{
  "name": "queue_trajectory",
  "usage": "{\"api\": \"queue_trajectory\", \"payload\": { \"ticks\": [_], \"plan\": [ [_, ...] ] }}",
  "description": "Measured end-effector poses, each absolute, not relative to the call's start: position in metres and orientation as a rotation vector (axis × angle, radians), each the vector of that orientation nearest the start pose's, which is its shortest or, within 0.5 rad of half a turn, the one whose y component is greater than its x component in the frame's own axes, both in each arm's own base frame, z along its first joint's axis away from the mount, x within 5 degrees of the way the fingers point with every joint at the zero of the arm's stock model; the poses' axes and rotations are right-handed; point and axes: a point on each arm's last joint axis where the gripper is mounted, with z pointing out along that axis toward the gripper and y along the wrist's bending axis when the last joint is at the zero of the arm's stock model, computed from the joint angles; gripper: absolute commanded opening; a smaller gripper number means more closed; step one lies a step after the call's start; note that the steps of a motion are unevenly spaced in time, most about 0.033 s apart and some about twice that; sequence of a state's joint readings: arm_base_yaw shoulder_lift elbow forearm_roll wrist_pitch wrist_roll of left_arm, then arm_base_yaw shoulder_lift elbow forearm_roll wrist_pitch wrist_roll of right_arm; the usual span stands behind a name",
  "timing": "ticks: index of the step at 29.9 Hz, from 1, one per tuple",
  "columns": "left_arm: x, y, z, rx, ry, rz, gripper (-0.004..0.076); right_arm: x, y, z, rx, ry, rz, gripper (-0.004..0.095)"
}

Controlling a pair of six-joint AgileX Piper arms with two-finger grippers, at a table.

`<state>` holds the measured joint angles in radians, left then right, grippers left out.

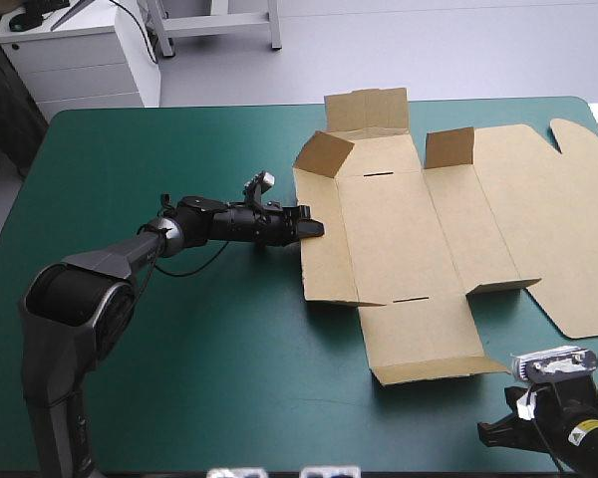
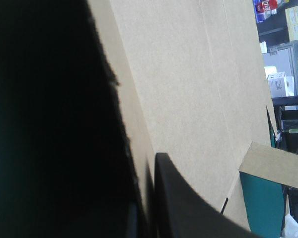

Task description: Fold the box

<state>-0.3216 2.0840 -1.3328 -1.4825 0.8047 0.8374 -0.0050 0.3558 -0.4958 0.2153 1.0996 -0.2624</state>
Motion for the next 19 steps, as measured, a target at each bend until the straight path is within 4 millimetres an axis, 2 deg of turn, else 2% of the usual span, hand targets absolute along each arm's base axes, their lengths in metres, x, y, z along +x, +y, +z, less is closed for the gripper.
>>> {"api": "queue_trajectory", "payload": {
  "ticks": [10, 13, 16, 19],
  "plan": [
    [0.386, -0.199, 0.173, 0.125, 2.422, -1.362, -0.0008, 0.046, 0.017, 0.268, -0.277, 2.403, 0.156, -0.0020],
    [0.382, -0.204, 0.177, 0.169, 2.417, -1.334, -0.0008, 0.046, 0.017, 0.268, -0.277, 2.403, 0.156, -0.0019],
    [0.376, -0.207, 0.187, 0.255, 2.415, -1.264, -0.0008, 0.046, 0.017, 0.267, -0.277, 2.404, 0.156, -0.0019],
    [0.371, -0.204, 0.206, 0.379, 2.390, -1.169, -0.0008, 0.046, 0.017, 0.267, -0.277, 2.404, 0.156, -0.0019]
  ]
}}
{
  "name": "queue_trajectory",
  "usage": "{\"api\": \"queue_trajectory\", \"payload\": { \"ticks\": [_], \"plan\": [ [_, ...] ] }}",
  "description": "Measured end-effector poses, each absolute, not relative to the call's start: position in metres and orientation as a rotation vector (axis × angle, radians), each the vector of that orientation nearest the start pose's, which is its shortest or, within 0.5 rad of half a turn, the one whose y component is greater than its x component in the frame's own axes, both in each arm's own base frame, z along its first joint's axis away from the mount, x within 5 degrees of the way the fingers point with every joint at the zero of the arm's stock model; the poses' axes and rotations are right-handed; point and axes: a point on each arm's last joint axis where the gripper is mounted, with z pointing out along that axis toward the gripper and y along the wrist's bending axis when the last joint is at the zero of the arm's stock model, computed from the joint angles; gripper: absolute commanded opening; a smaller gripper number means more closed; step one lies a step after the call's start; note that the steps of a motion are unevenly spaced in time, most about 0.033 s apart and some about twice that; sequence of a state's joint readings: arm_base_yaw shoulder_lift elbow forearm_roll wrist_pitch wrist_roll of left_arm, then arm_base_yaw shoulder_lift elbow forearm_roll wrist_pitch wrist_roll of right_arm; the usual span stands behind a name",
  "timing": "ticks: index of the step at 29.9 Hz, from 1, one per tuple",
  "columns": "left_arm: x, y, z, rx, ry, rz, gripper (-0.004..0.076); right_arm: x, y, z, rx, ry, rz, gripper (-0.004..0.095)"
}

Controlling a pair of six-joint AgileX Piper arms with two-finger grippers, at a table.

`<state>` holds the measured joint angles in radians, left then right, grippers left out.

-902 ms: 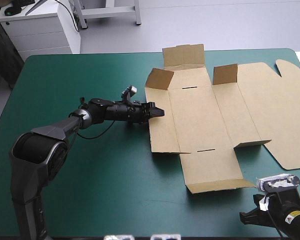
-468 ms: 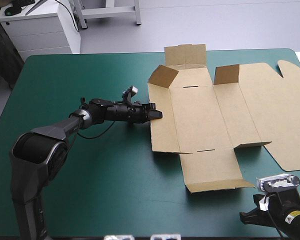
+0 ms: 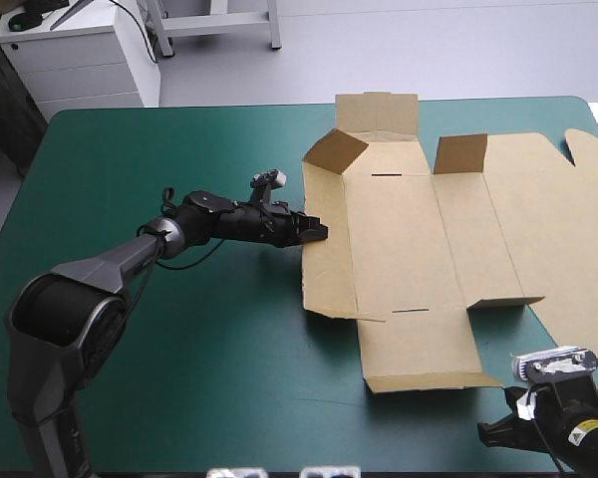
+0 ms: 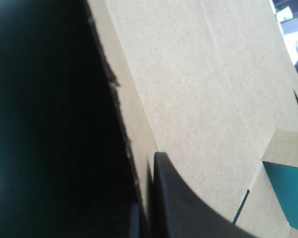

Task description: Fold the box

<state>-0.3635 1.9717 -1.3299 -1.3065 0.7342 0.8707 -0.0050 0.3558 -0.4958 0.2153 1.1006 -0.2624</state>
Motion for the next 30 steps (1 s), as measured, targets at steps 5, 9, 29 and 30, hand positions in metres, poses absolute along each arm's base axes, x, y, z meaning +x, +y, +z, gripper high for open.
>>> {"api": "queue_trajectory", "payload": {
  "ticks": [5, 9, 29, 30],
  "plan": [
    [0.365, -0.197, 0.242, 0.576, 2.325, -0.997, -0.0008, 0.046, 0.017, 0.267, -0.277, 2.404, 0.156, -0.0019],
    [0.361, -0.189, 0.272, 0.736, 2.279, -0.821, -0.0008, 0.046, 0.017, 0.268, -0.276, 2.403, 0.161, -0.0019],
    [0.317, -0.127, 0.405, 1.127, 1.977, 0.070, -0.0008, 0.046, 0.018, 0.268, -0.274, 2.397, 0.169, -0.0019],
    [0.314, -0.124, 0.410, 1.130, 1.962, 0.097, -0.0008, 0.046, 0.018, 0.268, -0.274, 2.397, 0.169, -0.0019]
  ]
}}
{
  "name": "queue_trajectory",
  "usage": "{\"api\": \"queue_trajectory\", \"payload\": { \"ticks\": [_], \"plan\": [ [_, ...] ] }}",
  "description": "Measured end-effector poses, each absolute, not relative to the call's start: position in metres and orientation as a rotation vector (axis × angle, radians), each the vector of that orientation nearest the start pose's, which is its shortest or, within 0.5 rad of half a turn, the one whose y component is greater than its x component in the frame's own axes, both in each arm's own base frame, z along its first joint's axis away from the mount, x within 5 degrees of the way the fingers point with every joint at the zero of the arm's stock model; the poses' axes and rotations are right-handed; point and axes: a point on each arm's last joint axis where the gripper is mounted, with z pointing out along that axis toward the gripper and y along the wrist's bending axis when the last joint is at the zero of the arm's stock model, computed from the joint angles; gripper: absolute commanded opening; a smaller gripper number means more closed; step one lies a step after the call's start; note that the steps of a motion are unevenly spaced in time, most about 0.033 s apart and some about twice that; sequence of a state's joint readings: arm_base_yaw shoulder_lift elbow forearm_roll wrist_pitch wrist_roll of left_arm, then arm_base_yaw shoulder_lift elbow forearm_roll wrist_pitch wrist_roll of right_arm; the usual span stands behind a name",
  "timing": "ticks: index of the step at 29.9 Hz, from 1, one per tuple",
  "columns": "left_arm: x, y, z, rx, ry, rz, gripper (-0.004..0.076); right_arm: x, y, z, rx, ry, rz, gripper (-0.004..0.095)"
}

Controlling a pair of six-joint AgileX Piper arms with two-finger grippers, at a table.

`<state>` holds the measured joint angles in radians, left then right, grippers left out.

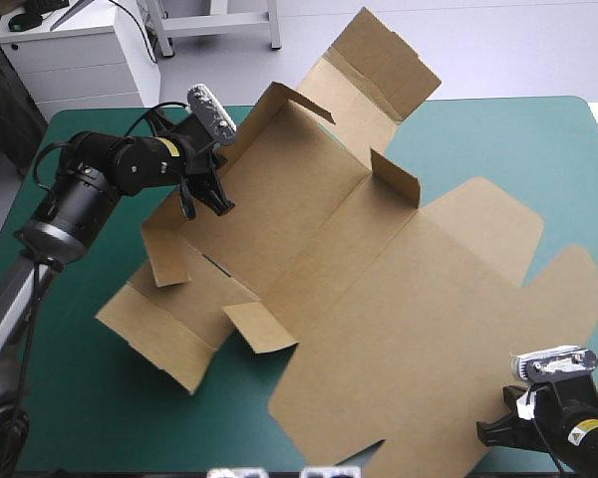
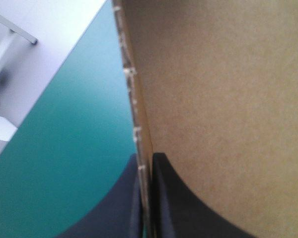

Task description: Fold the box

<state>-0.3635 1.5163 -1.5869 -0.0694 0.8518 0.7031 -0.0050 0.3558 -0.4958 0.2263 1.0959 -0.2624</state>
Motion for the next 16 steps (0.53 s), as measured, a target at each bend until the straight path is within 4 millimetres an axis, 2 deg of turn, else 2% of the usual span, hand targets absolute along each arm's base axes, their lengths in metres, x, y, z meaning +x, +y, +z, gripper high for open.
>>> {"api": "queue_trajectory", "payload": {
  "ticks": [5, 8, 12, 16],
  "plan": [
    [0.294, -0.110, 0.436, 1.172, 1.856, 0.249, -0.0008, 0.046, 0.018, 0.268, -0.274, 2.397, 0.171, -0.0019],
    [0.285, -0.108, 0.444, 1.240, 1.791, 0.311, -0.0008, 0.046, 0.019, 0.268, -0.270, 2.393, 0.193, -0.0019],
    [0.277, -0.120, 0.447, 1.331, 1.715, 0.332, -0.0008, 0.046, 0.021, 0.269, -0.267, 2.390, 0.212, -0.0019],
    [0.263, -0.148, 0.448, 1.457, 1.598, 0.363, -0.0008, 0.047, 0.021, 0.269, -0.266, 2.385, 0.211, -0.0019]
  ]
}}
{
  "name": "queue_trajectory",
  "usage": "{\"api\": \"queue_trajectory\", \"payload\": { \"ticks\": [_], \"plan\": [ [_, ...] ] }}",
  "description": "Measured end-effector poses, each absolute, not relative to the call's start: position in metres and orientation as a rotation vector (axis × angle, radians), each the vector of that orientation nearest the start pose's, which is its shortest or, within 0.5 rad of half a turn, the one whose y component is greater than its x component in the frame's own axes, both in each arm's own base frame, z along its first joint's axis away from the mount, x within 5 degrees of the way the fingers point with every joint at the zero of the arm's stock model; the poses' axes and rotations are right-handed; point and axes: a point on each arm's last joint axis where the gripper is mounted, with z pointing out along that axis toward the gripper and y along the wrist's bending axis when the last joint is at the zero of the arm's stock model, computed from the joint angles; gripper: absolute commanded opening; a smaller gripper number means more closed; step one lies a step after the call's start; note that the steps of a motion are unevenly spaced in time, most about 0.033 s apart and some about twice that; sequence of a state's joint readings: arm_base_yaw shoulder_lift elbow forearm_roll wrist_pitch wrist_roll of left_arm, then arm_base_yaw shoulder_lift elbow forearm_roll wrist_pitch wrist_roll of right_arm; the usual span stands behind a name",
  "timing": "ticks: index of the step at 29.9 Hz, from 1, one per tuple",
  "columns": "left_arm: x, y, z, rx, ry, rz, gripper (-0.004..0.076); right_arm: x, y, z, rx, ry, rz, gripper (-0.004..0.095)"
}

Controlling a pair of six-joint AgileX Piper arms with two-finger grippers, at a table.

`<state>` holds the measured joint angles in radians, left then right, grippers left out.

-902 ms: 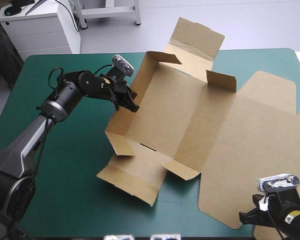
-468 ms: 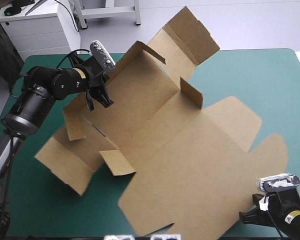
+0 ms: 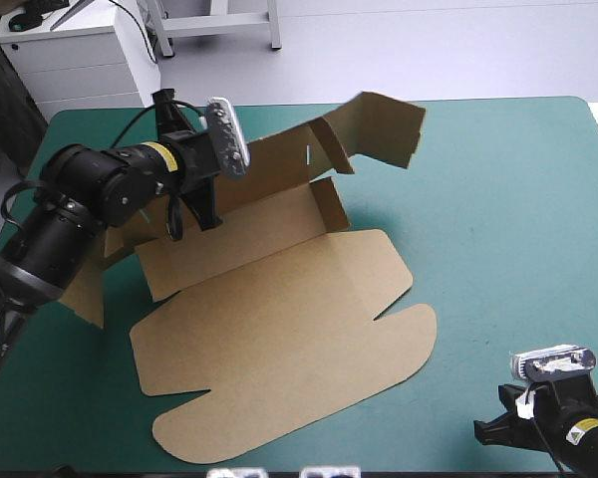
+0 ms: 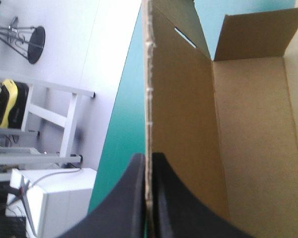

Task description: Fold the box

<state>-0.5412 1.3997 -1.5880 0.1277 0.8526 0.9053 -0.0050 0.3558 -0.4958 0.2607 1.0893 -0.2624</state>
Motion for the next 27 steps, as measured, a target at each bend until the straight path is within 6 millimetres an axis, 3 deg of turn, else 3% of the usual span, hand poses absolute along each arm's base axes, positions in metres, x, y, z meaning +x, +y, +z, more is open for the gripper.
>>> {"api": "queue_trajectory", "payload": {
  "ticks": [5, 10, 16, 21, 27],
  "plan": [
    [0.243, -0.179, 0.450, 1.585, 1.440, 0.433, -0.0008, 0.047, 0.021, 0.269, -0.263, 2.384, 0.212, -0.0019],
    [0.246, -0.182, 0.445, 1.608, 1.388, 0.560, -0.0008, 0.047, 0.021, 0.269, -0.236, 2.388, 0.226, -0.0019],
    [0.262, -0.189, 0.410, 1.590, 1.377, 0.651, -0.0008, 0.047, 0.022, 0.270, -0.225, 2.381, 0.250, -0.0019],
    [0.264, -0.196, 0.379, 1.571, 1.322, 0.677, -0.0008, 0.049, 0.024, 0.274, -0.212, 2.343, 0.276, -0.0017],
    [0.258, -0.200, 0.339, 1.579, 1.241, 0.789, -0.0008, 0.055, 0.025, 0.299, -0.210, 2.289, 0.282, -0.0017]
  ]
}}
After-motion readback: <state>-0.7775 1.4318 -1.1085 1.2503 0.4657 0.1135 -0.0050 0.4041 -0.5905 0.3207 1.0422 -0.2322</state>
